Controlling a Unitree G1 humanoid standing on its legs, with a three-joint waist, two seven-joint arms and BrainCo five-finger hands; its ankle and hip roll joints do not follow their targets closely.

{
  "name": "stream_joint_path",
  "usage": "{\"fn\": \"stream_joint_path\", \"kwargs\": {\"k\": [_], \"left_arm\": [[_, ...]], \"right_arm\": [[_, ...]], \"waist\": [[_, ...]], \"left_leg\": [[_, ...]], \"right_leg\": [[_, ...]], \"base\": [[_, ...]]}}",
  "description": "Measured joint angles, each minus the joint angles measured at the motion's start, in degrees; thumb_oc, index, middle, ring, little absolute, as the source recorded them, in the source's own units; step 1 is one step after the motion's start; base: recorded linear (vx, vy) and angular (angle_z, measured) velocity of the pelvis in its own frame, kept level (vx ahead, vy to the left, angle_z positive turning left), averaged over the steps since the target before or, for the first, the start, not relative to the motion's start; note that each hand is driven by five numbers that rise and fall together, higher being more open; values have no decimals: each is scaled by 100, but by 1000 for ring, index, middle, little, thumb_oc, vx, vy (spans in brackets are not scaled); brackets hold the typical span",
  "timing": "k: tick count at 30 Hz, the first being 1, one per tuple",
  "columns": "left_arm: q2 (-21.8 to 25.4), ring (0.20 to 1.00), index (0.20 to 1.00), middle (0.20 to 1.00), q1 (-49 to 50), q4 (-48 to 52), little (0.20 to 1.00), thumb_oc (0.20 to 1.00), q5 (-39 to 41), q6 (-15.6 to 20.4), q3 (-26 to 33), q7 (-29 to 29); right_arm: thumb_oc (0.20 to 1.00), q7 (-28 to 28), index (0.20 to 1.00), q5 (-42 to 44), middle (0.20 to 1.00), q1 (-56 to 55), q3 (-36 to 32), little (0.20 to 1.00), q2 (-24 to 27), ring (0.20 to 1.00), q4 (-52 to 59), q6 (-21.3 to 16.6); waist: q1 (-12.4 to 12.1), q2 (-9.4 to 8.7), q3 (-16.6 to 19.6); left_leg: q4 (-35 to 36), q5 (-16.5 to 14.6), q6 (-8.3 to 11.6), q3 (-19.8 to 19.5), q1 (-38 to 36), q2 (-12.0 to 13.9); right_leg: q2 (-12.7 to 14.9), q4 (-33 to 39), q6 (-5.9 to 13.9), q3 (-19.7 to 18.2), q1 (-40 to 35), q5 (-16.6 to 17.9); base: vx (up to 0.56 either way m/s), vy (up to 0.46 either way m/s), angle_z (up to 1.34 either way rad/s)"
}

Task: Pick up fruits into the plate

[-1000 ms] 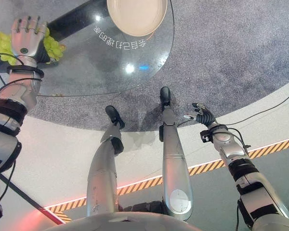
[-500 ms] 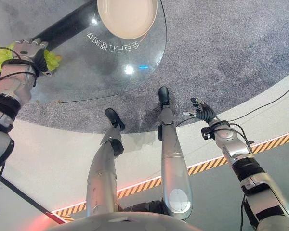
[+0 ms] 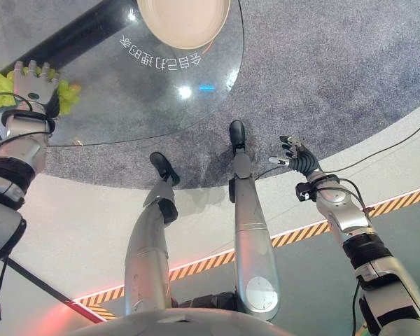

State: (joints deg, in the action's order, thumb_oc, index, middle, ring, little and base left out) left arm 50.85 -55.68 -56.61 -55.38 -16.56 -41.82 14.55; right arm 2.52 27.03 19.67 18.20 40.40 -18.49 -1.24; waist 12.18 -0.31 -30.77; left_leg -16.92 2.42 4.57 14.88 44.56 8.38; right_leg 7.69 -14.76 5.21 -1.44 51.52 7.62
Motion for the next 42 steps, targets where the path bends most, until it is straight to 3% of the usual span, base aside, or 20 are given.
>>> {"fn": "stream_joint_path", "kwargs": {"k": [7, 9, 13, 21, 28, 35, 42], "left_arm": [[-31, 1000, 1000, 1000, 266, 63, 1000, 1000, -13, -545, 161, 745], [-42, 200, 200, 200, 301, 60, 200, 200, 151, -591, 228, 1034], [-107, 200, 200, 200, 281, 67, 200, 200, 455, -571, 370, 1374], [-109, 200, 200, 200, 388, 72, 200, 200, 1172, -414, 436, 1522], [-110, 200, 200, 200, 586, 186, 200, 200, 2070, 11, 798, 1887], [-332, 200, 200, 200, 1039, 718, 200, 200, 3785, 859, 1696, 2347], [-599, 200, 200, 200, 1724, 1254, 200, 200, 4477, 1554, 2491, 2493]], "right_arm": [[1000, 0, 1000, 116, 1000, 20, -33, 1000, 124, 1000, 108, 21], [1000, 4, 1000, 121, 1000, 20, -88, 1000, 124, 1000, 108, 20], [1000, -4, 1000, 238, 1000, 23, -186, 1000, 124, 1000, 149, -35], [1000, -38, 1000, 291, 1000, 60, -192, 1000, 120, 1000, 212, -29], [1000, -46, 1000, 283, 1000, 37, -192, 1000, 76, 1000, 206, -30], [1000, -62, 1000, 268, 1000, -211, -153, 1000, -221, 1000, 325, -37], [1000, -28, 1000, 204, 1000, -513, -171, 1000, -699, 1000, 263, -39]], "waist": [[-11, 0, 0], [-16, 0, 0], [-63, 0, 0], [-105, -3, -1], [-93, -5, -2], [-184, -10, -4], [-344, -9, -6]], "left_leg": [[-70, -38, 45, -45, 171, 5], [-70, -35, 41, -53, 226, 5], [-60, -19, 18, -98, 239, 17], [-61, -19, 19, -134, 106, 22], [120, 56, 10, -133, -194, 4], [491, 122, 32, -134, -1035, -43], [1016, 282, 60, -166, -2209, -102]], "right_leg": [[-1, 68, -18, 8, 87, 4], [-1, 75, -23, 15, 132, 9], [-13, 77, -24, 56, 125, 9], [-10, 78, -26, 107, -50, 9], [-9, 180, -42, 150, -330, 24], [7, 363, -47, 236, -1110, 27], [33, 609, -43, 398, -2206, 22]], "base": [[-5, 14, 1], [0, 0, 0], [-9, -26, 1], [-5, 2, 1], [-4, 1, 0], [-3, -9, 1], [9, -37, 5]]}}
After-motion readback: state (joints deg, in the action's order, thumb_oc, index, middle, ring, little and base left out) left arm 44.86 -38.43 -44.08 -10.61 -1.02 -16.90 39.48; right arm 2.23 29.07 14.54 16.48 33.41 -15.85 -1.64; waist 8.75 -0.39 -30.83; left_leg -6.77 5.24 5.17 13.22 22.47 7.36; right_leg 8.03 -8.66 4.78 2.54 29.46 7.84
